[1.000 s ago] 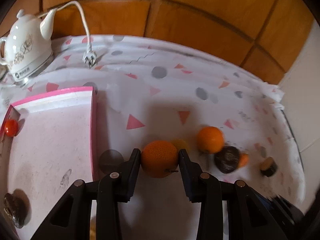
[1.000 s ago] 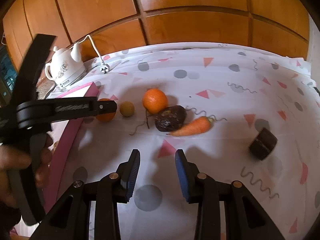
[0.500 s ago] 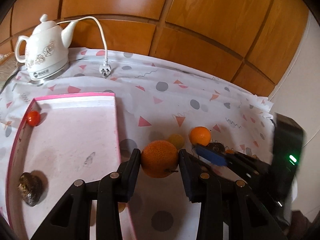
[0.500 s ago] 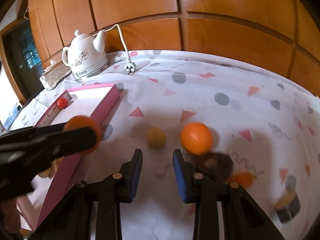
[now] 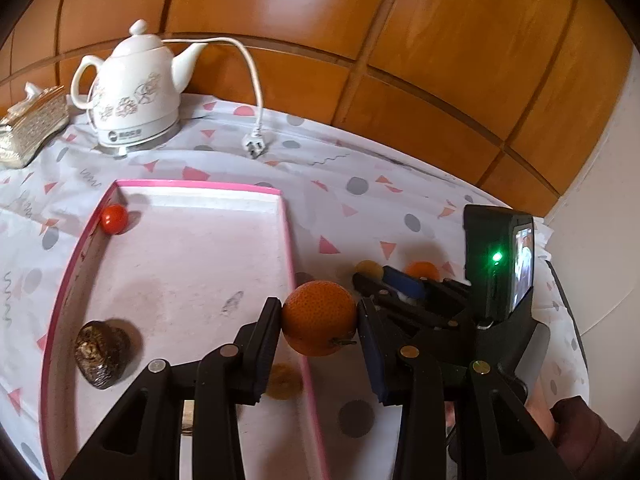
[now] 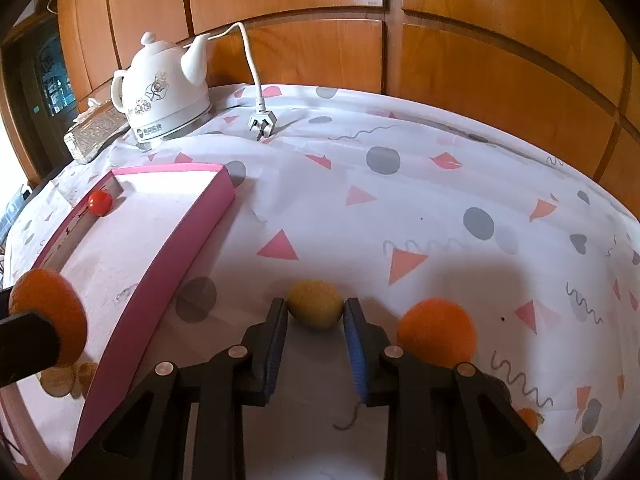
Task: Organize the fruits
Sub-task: 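Carry the orange into the tray and open the left tool while the right tool grasps the beige round fruit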
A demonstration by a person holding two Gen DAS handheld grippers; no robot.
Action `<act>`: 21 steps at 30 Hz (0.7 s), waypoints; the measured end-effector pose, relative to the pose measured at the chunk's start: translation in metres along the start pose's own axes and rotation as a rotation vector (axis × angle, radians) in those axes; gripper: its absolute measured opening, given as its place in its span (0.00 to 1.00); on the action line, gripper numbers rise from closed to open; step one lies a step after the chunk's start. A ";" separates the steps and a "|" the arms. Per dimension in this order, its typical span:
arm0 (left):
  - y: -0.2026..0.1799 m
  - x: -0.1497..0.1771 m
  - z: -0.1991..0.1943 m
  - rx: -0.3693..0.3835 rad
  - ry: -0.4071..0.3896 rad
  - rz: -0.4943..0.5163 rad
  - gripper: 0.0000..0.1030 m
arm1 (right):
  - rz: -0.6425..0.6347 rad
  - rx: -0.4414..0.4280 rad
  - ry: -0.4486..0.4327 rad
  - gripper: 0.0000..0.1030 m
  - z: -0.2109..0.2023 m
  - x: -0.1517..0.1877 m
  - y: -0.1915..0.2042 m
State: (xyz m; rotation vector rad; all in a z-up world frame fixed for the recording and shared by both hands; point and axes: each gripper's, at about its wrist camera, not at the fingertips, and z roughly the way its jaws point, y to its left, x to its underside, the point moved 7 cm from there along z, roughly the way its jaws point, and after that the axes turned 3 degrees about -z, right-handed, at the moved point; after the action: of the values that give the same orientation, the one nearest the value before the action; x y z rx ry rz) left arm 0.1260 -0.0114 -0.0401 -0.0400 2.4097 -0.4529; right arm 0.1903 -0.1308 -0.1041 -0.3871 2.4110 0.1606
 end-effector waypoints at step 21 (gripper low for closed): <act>0.064 0.009 -0.015 -0.154 -0.039 -0.079 0.38 | -0.024 -0.010 0.004 0.27 -0.046 0.057 0.021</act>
State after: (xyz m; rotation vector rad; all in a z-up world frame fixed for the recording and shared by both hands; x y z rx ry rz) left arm 0.1154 0.0518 -0.0561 -0.2111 2.4061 -0.2987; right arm 0.1136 -0.1340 -0.1058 -0.4206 2.4092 0.1613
